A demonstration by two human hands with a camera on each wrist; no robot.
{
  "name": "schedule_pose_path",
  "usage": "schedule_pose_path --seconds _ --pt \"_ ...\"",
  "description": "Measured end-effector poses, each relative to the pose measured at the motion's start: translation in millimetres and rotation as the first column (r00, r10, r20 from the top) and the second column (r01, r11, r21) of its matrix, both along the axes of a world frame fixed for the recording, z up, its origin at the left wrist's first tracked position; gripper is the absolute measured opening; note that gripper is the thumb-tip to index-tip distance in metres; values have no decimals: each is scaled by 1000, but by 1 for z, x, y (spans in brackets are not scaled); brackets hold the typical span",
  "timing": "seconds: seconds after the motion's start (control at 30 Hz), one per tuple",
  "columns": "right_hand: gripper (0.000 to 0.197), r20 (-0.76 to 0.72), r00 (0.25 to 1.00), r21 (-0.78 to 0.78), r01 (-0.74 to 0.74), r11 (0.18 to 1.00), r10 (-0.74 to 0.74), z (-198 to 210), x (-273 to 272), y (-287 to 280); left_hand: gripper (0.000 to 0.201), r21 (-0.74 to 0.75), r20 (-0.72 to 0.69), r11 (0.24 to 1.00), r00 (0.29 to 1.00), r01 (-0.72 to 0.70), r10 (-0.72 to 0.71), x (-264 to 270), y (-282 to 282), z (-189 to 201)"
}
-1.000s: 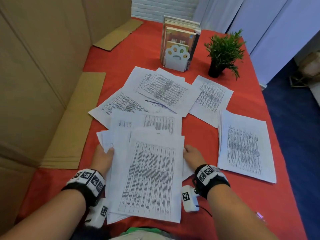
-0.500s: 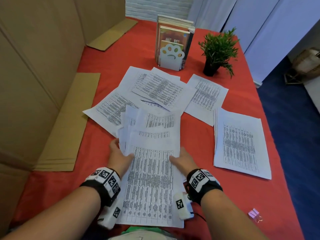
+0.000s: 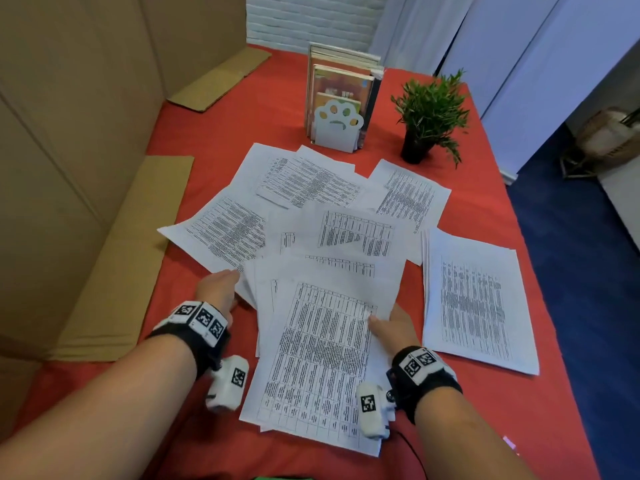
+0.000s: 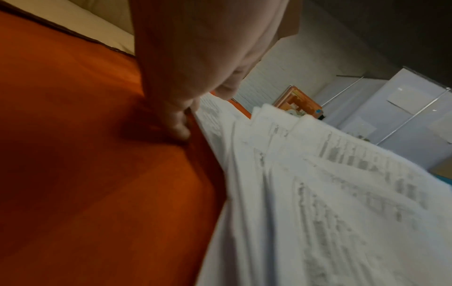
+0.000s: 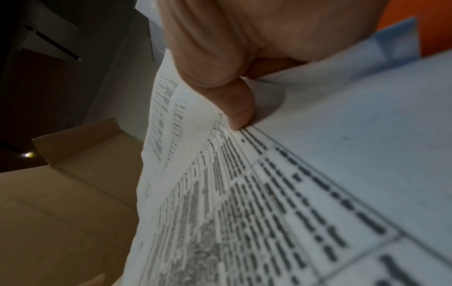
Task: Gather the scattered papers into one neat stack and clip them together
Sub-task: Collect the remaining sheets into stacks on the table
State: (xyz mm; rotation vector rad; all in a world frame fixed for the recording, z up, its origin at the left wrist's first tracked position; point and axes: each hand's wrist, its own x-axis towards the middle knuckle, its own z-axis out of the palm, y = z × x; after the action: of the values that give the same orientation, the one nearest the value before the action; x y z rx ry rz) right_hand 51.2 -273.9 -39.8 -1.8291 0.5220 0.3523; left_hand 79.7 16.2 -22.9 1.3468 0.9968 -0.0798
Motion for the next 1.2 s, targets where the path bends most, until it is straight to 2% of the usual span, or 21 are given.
schedule_pose_path --seconds 0.03,0.1,0.13,0.2,0.27,0.33,0.37,0.43,0.5,0.53,0.6,0.67,0.73,0.8,0.9,1.03,1.1,1.2 --pt "37 4 1000 7 3 1000 -3 1 3 -1 11 71 28 997 1000 3 -5 2 2 -3" --pt "34 20 1000 32 0 999 0 4 11 0 35 248 26 968 999 38 -46 -3 7 -4" --pt "32 28 1000 44 -10 999 9 5 16 1 41 288 21 956 997 62 -71 -7 9 -3" --pt "27 45 999 48 -31 998 29 8 29 6 42 283 9 952 992 115 -122 -15 17 -5" --pt "26 66 996 54 -60 997 56 10 40 17 19 198 -10 972 992 127 -128 -23 25 -7" --pt "26 88 990 51 -111 992 106 12 48 34 45 116 -67 980 985 165 -158 -35 30 -8" --pt "27 98 985 46 -145 988 140 14 50 45 54 124 -77 968 975 219 -211 -40 30 -7" --pt "32 125 967 22 -229 973 224 15 54 68 53 231 -66 913 942 336 -329 -50 30 -3" --pt "37 151 940 -45 -302 952 305 13 61 85 55 331 -100 861 922 387 -375 -54 34 -4" --pt "38 162 932 -89 -313 945 324 12 68 90 57 354 -105 857 926 375 -361 -55 38 -5" --pt "40 188 914 -302 -294 907 359 10 86 88 57 344 -88 885 949 314 -303 -58 47 -7" --pt "41 186 902 -538 -237 809 389 10 106 76 61 327 -69 906 963 269 -261 -63 53 -7" --pt "49 153 922 -650 -178 739 356 12 121 60 66 311 -42 917 968 250 -249 -69 56 -9" --pt "62 77 940 -720 -178 671 333 14 134 47 72 265 -26 932 968 249 -251 -74 58 -11" --pt "75 -106 960 -737 -251 627 260 10 152 29 78 194 -3 954 972 229 -233 -77 62 -17" --pt "77 -221 960 -693 -277 666 169 2 163 11 80 154 -1 965 977 211 -213 -79 62 -20" --pt "79 -211 950 -684 -312 659 232 -2 165 11 81 146 -1 970 980 196 -198 -79 64 -23" --pt "77 -97 926 -639 -338 691 364 -2 156 25 82 148 39 979 988 139 -146 -80 65 -26"
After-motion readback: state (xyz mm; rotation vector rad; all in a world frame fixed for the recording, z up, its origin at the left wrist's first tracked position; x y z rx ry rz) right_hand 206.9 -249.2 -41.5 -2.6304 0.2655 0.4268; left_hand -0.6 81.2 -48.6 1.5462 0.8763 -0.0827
